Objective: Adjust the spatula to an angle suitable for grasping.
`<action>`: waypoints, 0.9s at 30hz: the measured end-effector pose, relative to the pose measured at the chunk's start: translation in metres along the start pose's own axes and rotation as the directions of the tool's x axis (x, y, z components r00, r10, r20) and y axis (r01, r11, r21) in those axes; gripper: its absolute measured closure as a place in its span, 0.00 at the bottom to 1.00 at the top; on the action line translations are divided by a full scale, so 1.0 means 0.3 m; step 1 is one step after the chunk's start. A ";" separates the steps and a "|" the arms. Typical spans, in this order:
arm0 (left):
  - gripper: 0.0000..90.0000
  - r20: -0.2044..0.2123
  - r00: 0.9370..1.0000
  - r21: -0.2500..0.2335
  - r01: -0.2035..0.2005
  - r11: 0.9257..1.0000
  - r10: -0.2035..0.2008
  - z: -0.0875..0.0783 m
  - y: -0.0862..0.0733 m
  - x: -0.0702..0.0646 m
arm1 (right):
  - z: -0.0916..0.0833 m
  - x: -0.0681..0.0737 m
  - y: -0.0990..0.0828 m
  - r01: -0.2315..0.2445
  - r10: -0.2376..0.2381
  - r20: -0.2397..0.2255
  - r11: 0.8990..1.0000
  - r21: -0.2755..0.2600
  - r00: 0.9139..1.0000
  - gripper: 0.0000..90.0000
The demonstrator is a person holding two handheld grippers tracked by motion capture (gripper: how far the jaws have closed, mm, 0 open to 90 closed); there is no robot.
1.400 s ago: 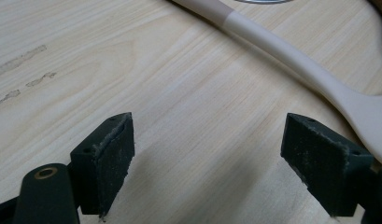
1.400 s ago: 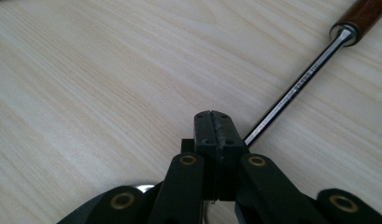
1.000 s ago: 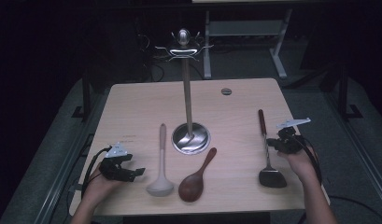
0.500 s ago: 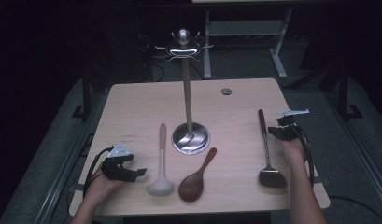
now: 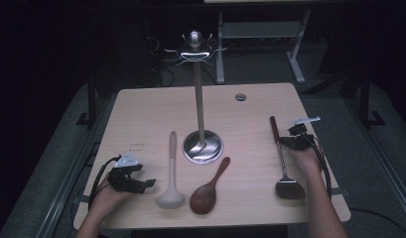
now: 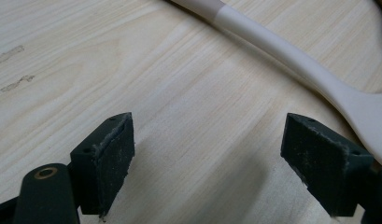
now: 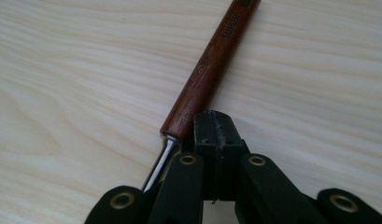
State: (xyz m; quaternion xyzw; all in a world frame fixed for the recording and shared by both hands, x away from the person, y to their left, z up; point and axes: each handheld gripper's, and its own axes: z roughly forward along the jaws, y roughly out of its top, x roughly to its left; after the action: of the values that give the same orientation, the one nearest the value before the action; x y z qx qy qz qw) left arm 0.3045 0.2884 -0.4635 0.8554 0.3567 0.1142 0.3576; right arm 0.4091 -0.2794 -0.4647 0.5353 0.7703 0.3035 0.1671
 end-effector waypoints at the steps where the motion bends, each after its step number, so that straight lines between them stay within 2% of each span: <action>1: 0.19 0.000 1.000 0.000 0.001 1.000 -0.001 0.000 0.000 0.000 | 0.000 0.007 0.002 0.006 -0.006 -0.002 1.000 0.001 1.000 1.00; 3: 0.19 -0.002 1.000 -0.002 0.006 1.000 -0.006 -0.001 -0.001 0.001 | 0.003 0.033 0.007 0.039 -0.039 -0.014 0.999 0.002 0.999 1.00; 10: 0.19 0.001 1.000 -0.003 0.004 1.000 -0.004 -0.005 -0.002 0.003 | 0.008 0.079 0.017 0.088 -0.088 -0.040 0.996 0.004 0.995 1.00; 12: 0.19 0.001 1.000 -0.002 0.002 1.000 -0.002 -0.005 -0.002 0.002 | 0.007 0.085 0.017 0.088 -0.088 -0.045 0.996 0.009 0.995 1.00; 13: 0.19 0.001 1.000 -0.006 0.005 1.000 -0.005 -0.003 -0.002 0.001 | 0.007 0.097 0.018 0.087 -0.086 -0.070 0.996 0.013 0.994 1.00; 17: 0.19 0.000 1.000 -0.005 0.006 1.000 -0.006 -0.003 -0.001 0.000 | 0.011 0.118 0.022 0.109 -0.107 -0.087 0.994 0.015 0.990 1.00; 19: 0.19 0.000 1.000 -0.007 0.007 1.000 -0.007 -0.003 -0.001 0.000 | 0.012 0.132 0.025 0.124 -0.122 -0.100 0.992 0.017 0.987 1.00; 22: 0.19 0.000 1.000 -0.006 0.005 1.000 -0.005 -0.004 -0.001 -0.001 | 0.013 0.161 0.029 0.162 -0.159 -0.134 0.987 0.015 0.978 1.00; 23: 0.19 0.000 1.000 -0.006 0.005 1.000 -0.005 -0.004 -0.001 -0.001 | 0.013 0.161 0.029 0.162 -0.159 -0.134 0.987 0.015 0.978 1.00; 24: 0.19 0.000 1.000 0.000 -0.001 1.000 0.001 -0.005 -0.001 0.000 | 0.014 0.174 0.031 0.187 -0.182 -0.146 0.982 0.017 0.972 1.00; 27: 0.19 0.001 1.000 0.002 -0.005 1.000 0.005 -0.005 0.000 0.000 | 0.012 0.189 0.032 0.191 -0.185 -0.161 0.981 0.025 0.970 1.00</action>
State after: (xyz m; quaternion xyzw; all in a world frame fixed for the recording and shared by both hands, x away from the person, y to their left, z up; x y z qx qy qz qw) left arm 0.3038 0.2893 -0.4625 0.8568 0.3543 0.1144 0.3568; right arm 0.3972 -0.2236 -0.4573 0.4375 0.8343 0.3123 0.1226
